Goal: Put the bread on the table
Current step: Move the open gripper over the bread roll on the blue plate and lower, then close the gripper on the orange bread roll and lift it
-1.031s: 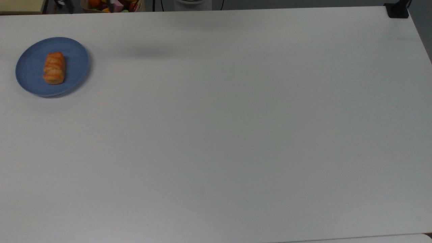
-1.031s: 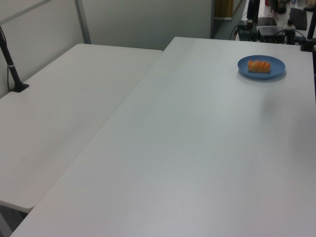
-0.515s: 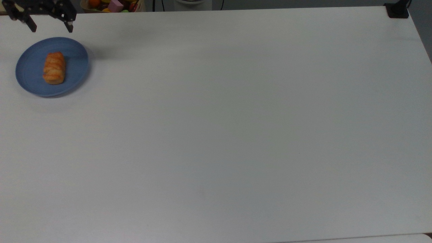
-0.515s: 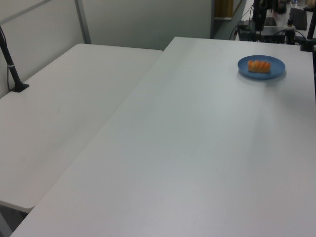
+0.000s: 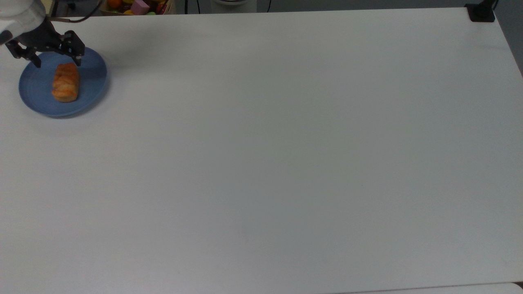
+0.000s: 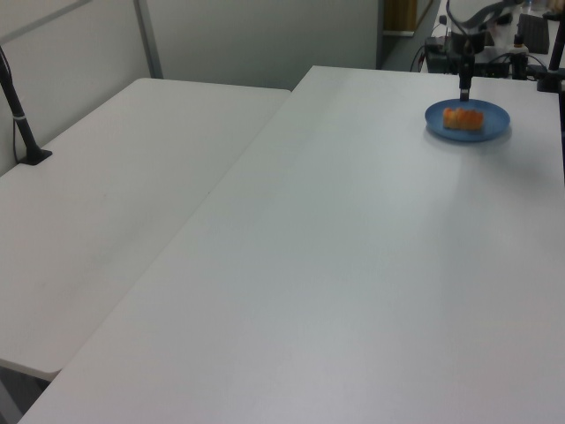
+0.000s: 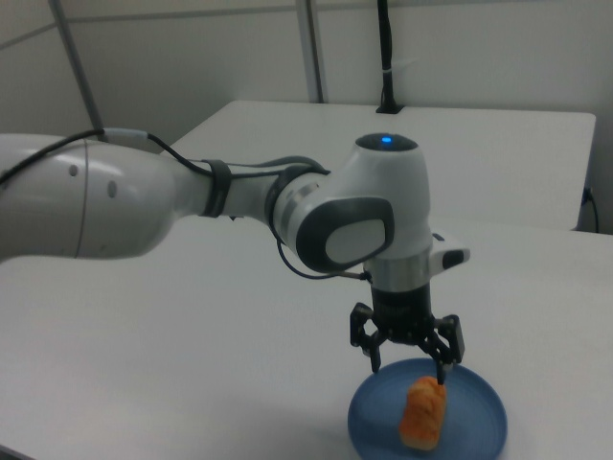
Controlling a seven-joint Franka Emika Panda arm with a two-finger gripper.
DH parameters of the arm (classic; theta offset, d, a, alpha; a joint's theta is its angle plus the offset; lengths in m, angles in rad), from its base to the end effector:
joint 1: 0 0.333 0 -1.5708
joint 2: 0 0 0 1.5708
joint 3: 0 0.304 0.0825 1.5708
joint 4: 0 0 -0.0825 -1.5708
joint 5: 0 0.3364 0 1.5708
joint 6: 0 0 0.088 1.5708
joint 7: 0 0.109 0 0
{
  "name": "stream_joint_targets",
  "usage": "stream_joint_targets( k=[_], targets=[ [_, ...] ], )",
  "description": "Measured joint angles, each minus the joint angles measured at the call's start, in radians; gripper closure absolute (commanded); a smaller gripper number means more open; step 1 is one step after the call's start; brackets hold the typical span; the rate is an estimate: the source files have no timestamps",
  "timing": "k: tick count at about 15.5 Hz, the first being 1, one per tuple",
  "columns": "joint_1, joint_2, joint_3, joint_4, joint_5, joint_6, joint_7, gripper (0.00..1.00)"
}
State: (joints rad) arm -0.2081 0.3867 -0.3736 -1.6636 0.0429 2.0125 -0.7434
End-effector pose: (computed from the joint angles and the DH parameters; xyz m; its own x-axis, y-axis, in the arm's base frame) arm 0.5244 -0.3116 0.4031 0.9836 0.1638 -0.0755 0.1688 -0.9835 0.0656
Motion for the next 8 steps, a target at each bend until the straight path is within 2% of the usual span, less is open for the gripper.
stream_joint_targets(
  k=[4,6,8],
  targets=[
    [0.001,0.066,0.0,-0.006,0.0,0.071,-0.002,0.01],
    [0.001,0.088,0.0,-0.011,0.0,0.098,-0.003,0.08],
    [0.001,0.099,0.0,-0.019,0.0,0.111,-0.003,0.21]
  ],
)
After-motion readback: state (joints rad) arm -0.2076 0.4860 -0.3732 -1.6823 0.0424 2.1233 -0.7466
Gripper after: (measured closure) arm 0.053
